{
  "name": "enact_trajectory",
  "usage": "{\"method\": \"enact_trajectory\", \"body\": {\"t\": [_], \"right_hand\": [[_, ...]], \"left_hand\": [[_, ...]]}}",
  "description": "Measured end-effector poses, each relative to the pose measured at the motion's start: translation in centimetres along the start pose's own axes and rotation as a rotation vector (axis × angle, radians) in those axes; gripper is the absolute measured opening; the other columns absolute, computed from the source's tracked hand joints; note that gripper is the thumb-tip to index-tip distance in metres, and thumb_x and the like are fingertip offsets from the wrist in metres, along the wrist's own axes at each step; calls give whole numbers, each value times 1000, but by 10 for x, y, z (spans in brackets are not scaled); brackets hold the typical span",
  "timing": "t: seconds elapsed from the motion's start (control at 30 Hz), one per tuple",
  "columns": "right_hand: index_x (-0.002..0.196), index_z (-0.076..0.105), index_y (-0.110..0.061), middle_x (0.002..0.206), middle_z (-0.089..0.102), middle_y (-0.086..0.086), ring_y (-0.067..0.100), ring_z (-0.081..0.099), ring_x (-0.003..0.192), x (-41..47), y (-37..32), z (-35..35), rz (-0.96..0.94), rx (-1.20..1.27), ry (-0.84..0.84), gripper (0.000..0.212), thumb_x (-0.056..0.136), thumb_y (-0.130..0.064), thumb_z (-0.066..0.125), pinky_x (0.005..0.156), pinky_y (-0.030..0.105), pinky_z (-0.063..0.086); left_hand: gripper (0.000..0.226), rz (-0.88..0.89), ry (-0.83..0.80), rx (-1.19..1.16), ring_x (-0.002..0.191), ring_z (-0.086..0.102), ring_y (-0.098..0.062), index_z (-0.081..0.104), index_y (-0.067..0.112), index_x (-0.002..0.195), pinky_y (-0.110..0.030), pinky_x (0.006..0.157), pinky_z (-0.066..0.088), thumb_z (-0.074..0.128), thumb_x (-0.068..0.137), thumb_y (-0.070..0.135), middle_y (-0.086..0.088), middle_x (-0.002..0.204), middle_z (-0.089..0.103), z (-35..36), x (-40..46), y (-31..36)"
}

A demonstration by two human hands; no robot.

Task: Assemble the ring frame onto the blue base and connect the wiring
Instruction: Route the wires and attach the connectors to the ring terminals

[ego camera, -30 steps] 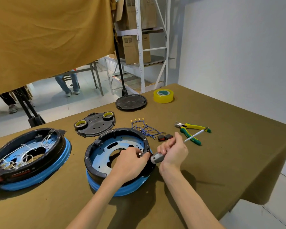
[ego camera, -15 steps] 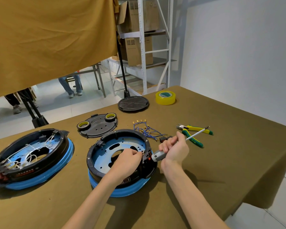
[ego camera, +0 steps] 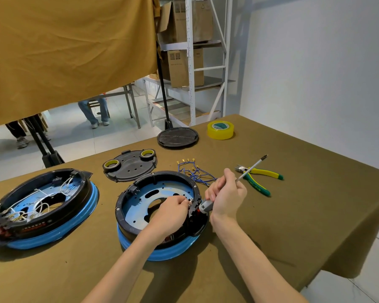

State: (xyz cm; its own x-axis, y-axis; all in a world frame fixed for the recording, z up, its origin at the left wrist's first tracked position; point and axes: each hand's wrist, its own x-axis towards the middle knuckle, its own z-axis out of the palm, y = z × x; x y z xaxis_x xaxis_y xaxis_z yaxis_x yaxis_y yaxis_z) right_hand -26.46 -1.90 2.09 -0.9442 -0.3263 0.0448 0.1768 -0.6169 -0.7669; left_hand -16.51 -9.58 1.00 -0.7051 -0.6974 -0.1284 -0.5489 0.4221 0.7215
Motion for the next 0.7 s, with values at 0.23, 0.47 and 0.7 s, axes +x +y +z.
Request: {"method": "enact_trajectory", "body": {"t": [0.23,0.47,0.7], "right_hand": [[42,42,-24,41,32,-1,16,32,34,3,-3,-2,-3,-39,-19,50,91,-21,53,41,25,32],[43,39,-22,39,29,-1,17,29,32,-1,0,4,-20,-39,-55,47,88,-18,52,40,26,32],[43,40,-23,40,29,-1,16,30,33,4,1,3,18,-10,-19,58,99,-11,49,40,25,33]], "left_hand": [[34,0,10,41,62,39,-16,47,15,78,-32,60,30,35,109,25,-1,69,42,1,0,0],[35,1,24,57,60,34,-17,40,14,76,-33,58,27,33,108,24,-1,67,36,-1,0,0],[36,8,60,80,58,36,-15,42,14,75,-30,56,29,33,109,22,-1,67,41,-1,-4,-1]]}}
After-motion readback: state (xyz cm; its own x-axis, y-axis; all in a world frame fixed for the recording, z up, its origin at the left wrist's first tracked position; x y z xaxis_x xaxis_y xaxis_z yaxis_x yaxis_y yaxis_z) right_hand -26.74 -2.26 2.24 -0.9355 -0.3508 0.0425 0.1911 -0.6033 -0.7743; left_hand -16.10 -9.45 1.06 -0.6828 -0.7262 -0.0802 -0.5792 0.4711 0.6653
